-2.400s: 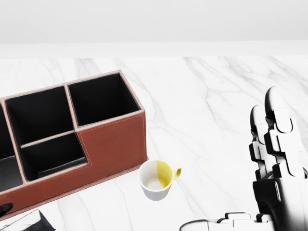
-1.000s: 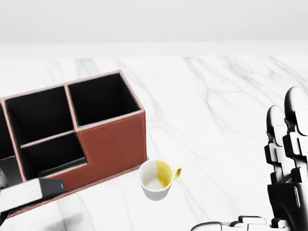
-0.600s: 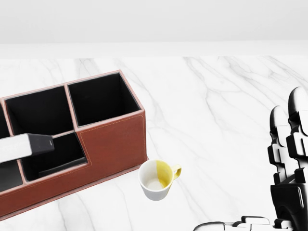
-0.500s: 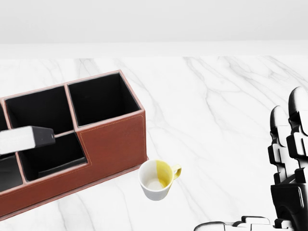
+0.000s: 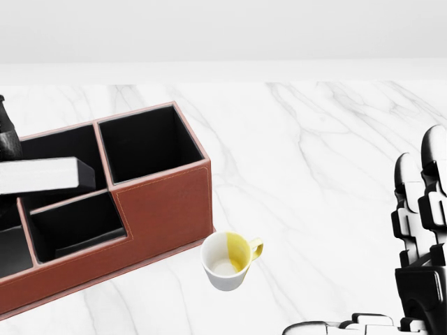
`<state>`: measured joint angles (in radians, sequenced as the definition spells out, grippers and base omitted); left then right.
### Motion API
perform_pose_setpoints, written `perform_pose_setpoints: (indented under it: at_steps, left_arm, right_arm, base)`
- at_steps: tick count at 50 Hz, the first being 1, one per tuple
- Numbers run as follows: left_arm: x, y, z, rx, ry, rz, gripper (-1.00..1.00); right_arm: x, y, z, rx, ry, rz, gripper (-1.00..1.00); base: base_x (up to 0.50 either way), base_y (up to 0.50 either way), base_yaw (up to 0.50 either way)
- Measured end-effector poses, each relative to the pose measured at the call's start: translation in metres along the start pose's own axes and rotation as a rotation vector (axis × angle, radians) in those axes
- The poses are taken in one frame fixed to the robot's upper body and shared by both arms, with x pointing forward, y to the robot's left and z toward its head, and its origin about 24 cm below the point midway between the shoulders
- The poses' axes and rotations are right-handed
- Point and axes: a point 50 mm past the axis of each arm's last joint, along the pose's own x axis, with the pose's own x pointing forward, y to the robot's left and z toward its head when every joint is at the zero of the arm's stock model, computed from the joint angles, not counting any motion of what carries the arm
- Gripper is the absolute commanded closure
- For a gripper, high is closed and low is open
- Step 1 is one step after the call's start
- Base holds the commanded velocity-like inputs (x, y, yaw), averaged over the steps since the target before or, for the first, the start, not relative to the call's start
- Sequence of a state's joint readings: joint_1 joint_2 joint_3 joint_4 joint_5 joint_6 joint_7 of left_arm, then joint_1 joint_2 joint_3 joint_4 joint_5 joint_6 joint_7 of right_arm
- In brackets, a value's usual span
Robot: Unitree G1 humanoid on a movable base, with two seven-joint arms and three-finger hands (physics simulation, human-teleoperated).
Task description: Pick up the book and place it in the front compartment of the caddy.
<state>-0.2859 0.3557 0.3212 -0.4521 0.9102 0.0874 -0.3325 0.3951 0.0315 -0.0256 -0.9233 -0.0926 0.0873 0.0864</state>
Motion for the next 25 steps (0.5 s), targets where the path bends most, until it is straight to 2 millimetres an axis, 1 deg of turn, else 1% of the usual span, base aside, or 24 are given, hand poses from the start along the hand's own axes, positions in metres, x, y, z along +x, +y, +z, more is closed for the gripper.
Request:
perform_pose_setpoints:
  at_steps: [9, 25]
  left_arm:
    - [0.005, -0.002, -0.001, 0.016, 0.004, 0.007, 0.99]
    - [0.012, -0.008, -0.009, 0.037, 0.038, 0.025, 0.99]
  right_arm:
    - [0.0, 0.0, 0.0, -0.002, 0.0, 0.0, -1.0]
    - [0.0, 0.001, -0.001, -0.005, 0.001, 0.0, -1.0]
  base:
    - [0.0, 0.0, 0.0]
    - [0.0, 0.0, 0.0]
